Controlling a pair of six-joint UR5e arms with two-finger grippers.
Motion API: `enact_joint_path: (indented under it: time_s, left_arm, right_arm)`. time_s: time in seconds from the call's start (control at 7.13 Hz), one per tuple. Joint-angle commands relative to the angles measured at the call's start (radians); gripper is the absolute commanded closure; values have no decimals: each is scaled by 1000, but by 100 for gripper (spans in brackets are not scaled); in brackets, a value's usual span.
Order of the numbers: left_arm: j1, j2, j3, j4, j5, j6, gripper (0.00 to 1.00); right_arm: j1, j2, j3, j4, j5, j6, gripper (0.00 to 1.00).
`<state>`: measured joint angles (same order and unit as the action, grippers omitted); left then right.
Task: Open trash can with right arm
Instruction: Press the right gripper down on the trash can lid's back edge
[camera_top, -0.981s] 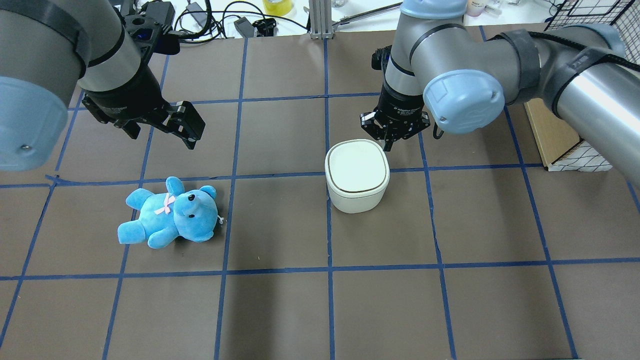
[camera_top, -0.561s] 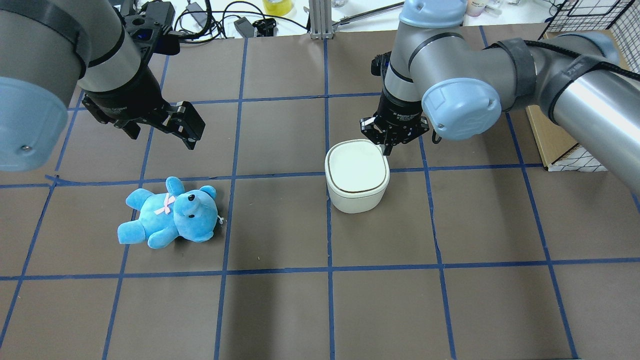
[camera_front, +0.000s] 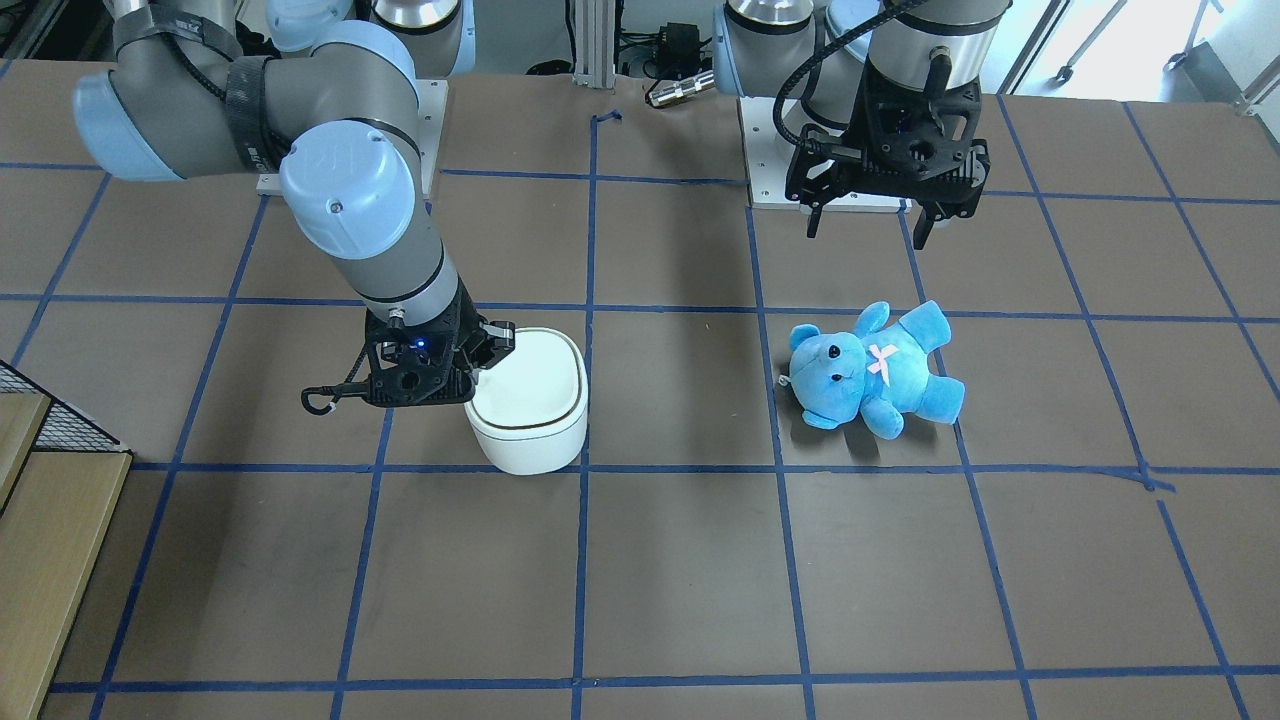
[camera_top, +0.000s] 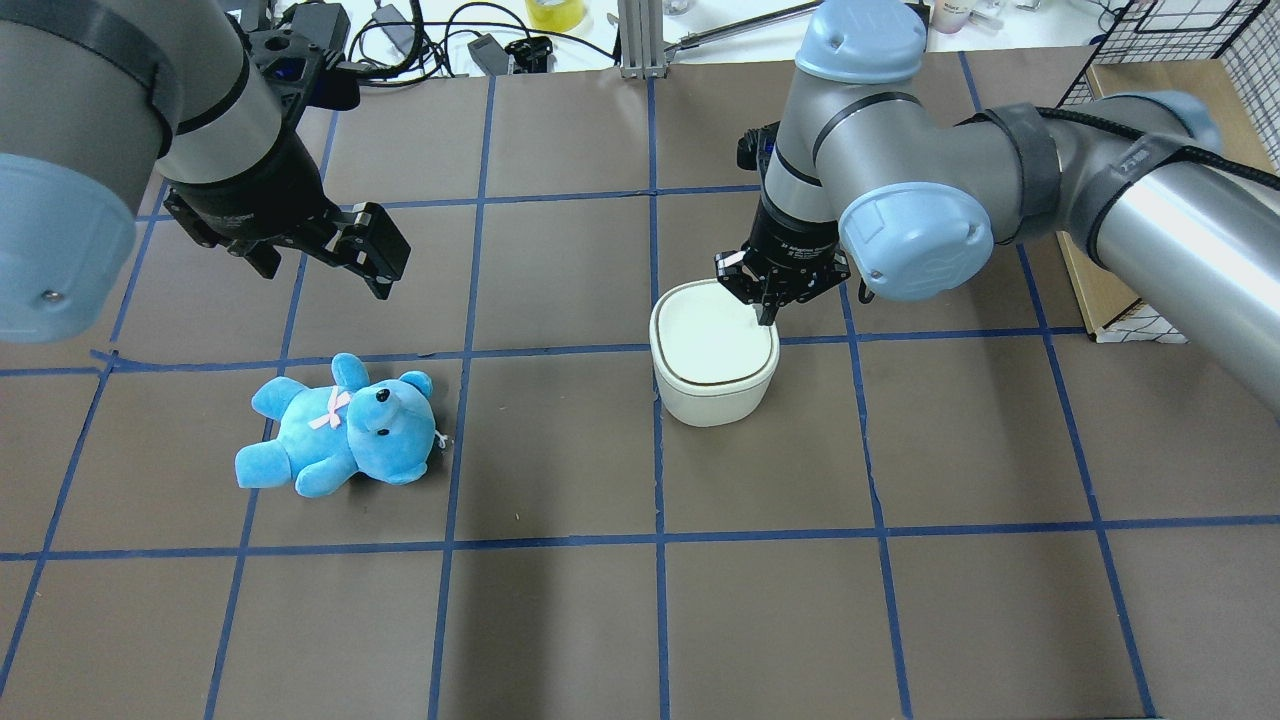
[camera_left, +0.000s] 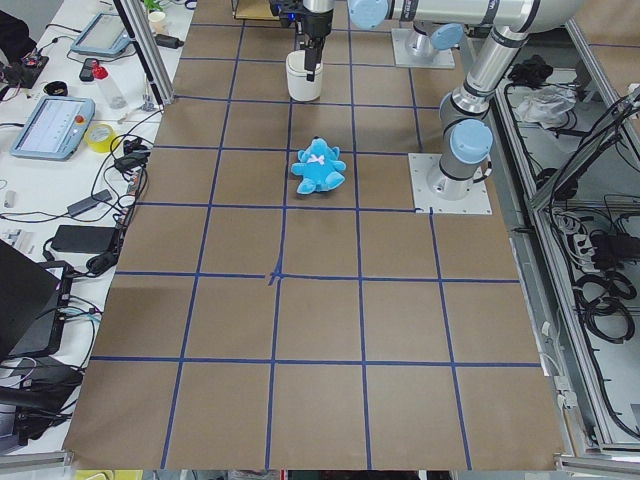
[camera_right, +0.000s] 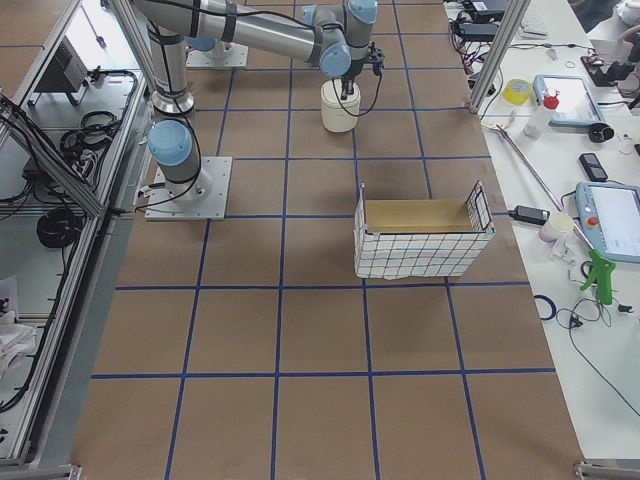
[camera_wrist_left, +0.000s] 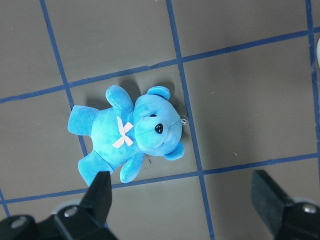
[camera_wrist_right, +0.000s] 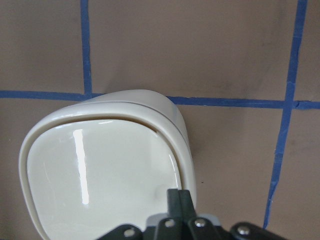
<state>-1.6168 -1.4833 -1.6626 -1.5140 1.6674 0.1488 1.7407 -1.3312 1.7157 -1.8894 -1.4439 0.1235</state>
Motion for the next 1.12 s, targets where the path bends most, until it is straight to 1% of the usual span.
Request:
enact_joint_path:
  time_s: [0.0, 0.42, 0.98]
  left_arm:
    - [0, 0, 0, 0, 0, 0, 0]
    - [0, 0, 0, 0, 0, 0, 0]
    - [0, 0, 0, 0, 0, 0, 0]
  right_arm:
    - [0, 1, 2, -5, 25, -2, 100]
    - [-1, 1, 24, -10, 17, 1, 100]
    - [0, 3, 25, -10, 25, 7, 100]
